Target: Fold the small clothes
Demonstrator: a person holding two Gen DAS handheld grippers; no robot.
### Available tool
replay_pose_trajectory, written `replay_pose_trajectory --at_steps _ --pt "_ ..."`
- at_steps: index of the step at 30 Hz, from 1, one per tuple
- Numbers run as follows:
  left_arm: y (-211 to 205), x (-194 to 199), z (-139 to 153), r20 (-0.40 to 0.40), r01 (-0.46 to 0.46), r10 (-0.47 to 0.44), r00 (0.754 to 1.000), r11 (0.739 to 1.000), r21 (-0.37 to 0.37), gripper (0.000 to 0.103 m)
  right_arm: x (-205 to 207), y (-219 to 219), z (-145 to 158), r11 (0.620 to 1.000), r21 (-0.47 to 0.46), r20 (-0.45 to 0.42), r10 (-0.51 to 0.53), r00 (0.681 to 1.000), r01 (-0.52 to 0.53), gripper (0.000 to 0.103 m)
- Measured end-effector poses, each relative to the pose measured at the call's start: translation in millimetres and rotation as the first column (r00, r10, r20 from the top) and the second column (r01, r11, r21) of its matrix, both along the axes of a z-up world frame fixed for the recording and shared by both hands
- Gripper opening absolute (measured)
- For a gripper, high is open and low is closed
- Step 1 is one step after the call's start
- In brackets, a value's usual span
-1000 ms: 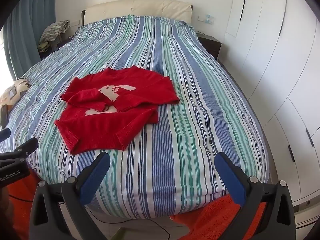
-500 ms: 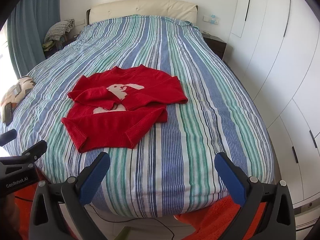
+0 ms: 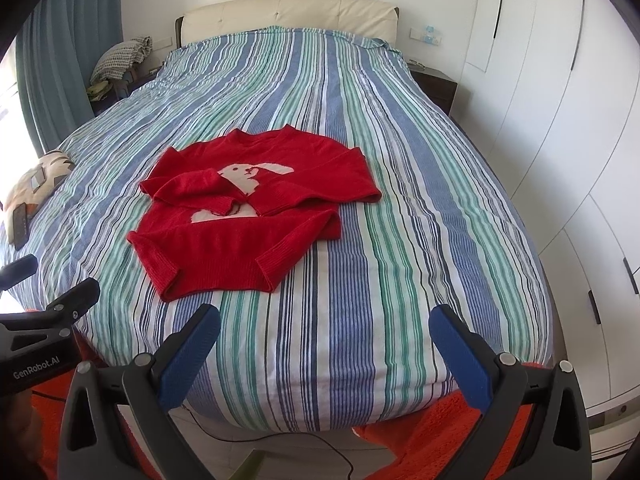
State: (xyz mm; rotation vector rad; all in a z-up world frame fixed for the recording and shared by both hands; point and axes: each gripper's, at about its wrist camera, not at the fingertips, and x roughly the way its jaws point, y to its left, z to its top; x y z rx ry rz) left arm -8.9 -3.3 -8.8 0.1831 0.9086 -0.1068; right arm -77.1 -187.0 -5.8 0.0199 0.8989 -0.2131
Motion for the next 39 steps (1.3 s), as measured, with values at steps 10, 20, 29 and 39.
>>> replay_pose_trajectory --at_steps 10,20,29,39 --pt "0.4 0.6 -0.5 -0.002 -0.006 0.006 1.000 1.000 -0.003 0.102 0.8 3.0 -1.0 1.000 0.002 -0.004 0.010 1.000 -0.010 0.103" --pt "1.2 0.8 -0.5 -0.003 -0.005 0.005 1.000 1.000 -0.002 0.102 0.2 4.7 -1.8 1.000 0.006 -0.006 0.010 1.000 -0.010 0.103" --pt "1.2 0.5 -0.7 -0.003 -0.005 0.005 1.000 1.000 -0.002 0.102 -0.3 4.8 -3.3 1.000 0.009 -0.008 0.010 1.000 -0.010 0.103" --pt "1.2 0.5 -0.8 -0.004 -0.005 0.005 1.000 1.000 -0.001 0.102 -0.2 5.6 -4.3 1.000 0.010 -0.010 0.011 1.000 -0.010 0.103"
